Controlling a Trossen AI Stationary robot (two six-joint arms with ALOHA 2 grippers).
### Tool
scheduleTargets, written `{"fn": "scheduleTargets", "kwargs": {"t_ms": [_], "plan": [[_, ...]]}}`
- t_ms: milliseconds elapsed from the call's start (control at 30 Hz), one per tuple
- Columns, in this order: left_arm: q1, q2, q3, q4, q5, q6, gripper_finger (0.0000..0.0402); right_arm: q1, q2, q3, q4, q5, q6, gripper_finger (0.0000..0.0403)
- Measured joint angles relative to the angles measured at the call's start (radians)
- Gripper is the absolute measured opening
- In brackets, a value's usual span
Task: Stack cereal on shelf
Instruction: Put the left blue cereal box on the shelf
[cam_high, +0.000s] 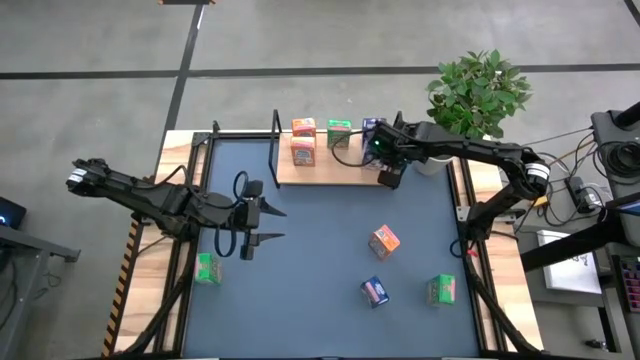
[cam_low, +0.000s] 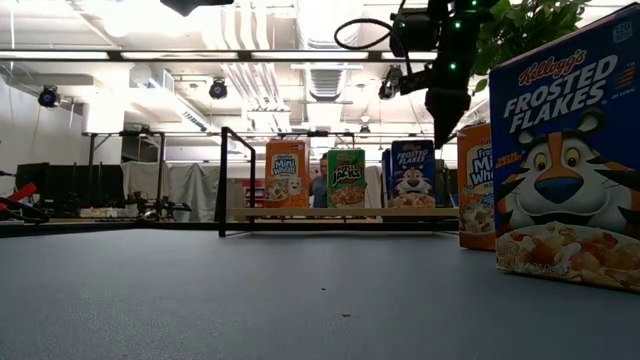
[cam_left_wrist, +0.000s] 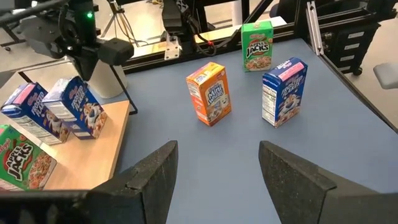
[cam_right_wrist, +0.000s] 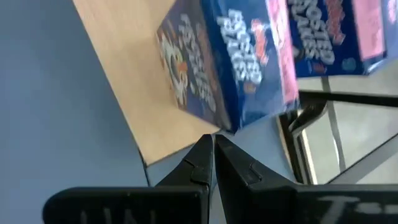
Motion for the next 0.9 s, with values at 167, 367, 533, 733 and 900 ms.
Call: {"fn": "scheduleTargets", "kwargs": {"t_ms": [167,367,533,733,900], "plan": [[0.000,0.000,0.000,0.001,0.000,0.006,0.0208,-0.002,0.000,-0.004,0.018,0.066,0.009,0.0009],[0.000,0.000,0.000,0.001,0.000,0.004,0.0208,-0.006,0.001,-0.004,0.096,0.077,-0.036,0.0009],[0.000,0.000,0.000,0.000,0.000,0.004,0.0208,-0.006,0.001,-0.004,0.132,0.077,-0.056,0.0009],[0.000,0.000,0.000,-0.008,0.000,0.004,0.0208,-0.006,-0.001,0.003,0.111,0.121,-0.058,0.0009],[0.000,0.003,0.000,-0.007,0.000,0.004,0.0208,0.008,-0.008,0.050,0.130,0.123,-0.007,0.0009]]}}
